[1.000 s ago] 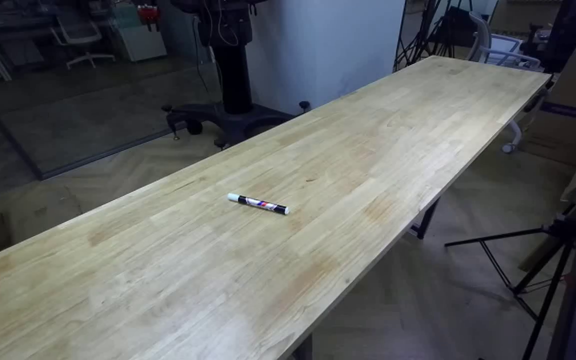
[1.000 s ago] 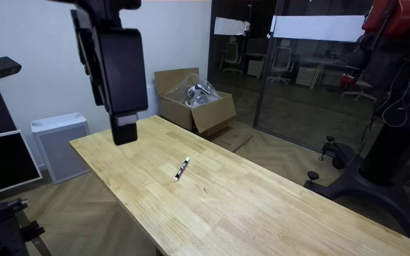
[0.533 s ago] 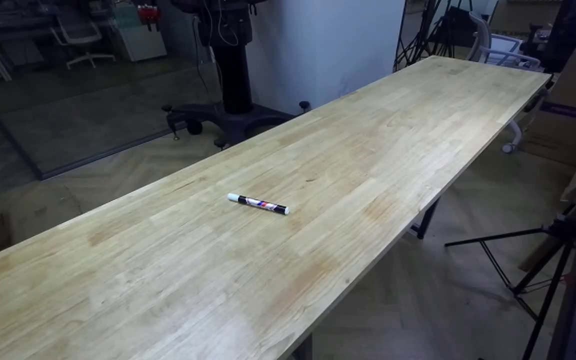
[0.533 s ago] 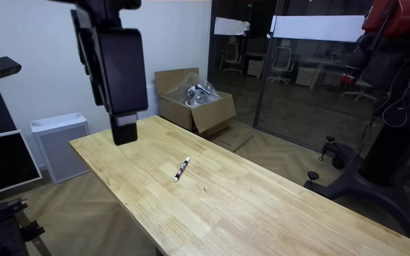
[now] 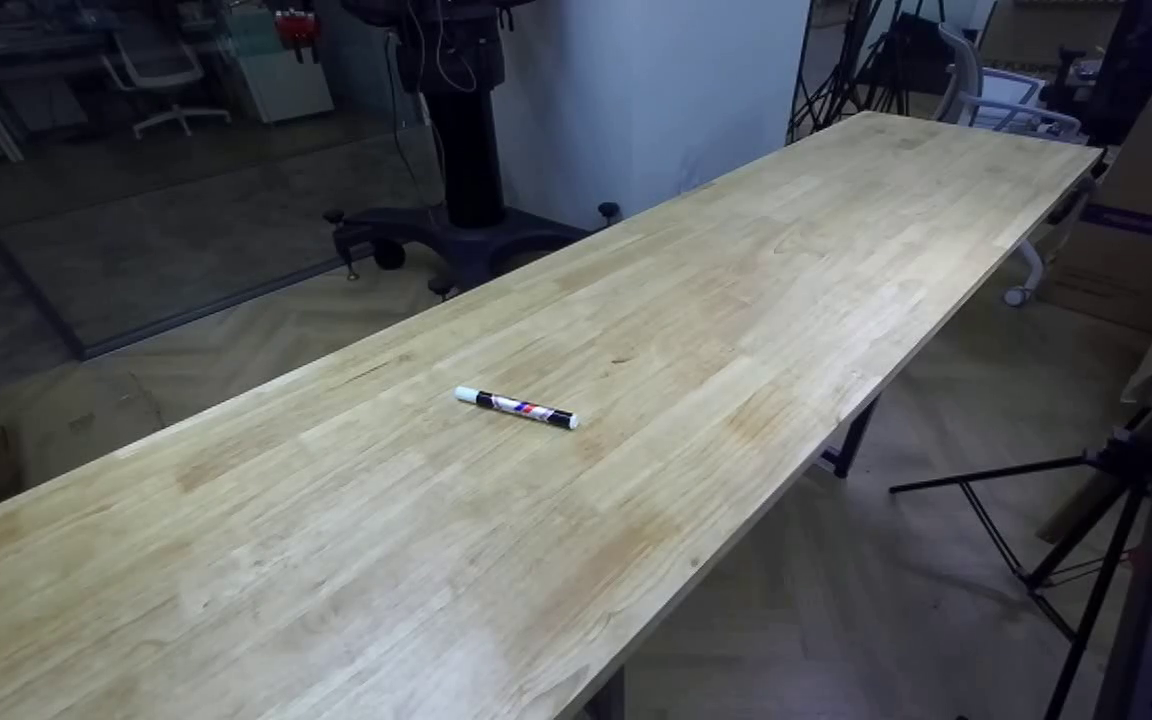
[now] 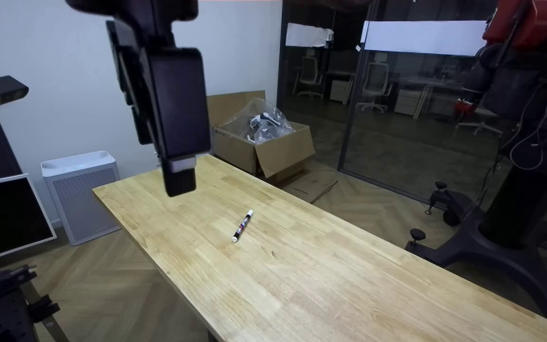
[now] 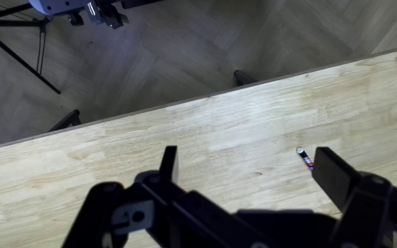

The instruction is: Move the marker to the right

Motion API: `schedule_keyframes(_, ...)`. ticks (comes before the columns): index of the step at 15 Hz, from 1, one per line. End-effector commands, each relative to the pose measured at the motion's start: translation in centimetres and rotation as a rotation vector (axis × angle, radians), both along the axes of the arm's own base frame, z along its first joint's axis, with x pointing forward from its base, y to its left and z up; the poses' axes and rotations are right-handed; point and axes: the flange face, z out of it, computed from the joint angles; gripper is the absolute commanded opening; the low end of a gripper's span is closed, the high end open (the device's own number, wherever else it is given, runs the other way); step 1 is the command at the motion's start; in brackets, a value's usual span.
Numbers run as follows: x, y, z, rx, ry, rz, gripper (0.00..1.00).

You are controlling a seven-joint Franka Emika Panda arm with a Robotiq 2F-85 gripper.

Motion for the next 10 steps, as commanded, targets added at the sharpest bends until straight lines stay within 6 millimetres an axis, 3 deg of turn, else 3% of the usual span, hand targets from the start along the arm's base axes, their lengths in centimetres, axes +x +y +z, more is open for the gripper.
schedule_keyframes(1,3.5,-0.7,-2.8,-0.046,0.004,0.0,1.0)
schedule_keyframes(5,8.7,-0.4,-8.6,-0.086,0.071,0.109,1.0)
schedule_keyframes(10,13.9,4.1,-16.8,-0.098,0.262,0.317,1.0)
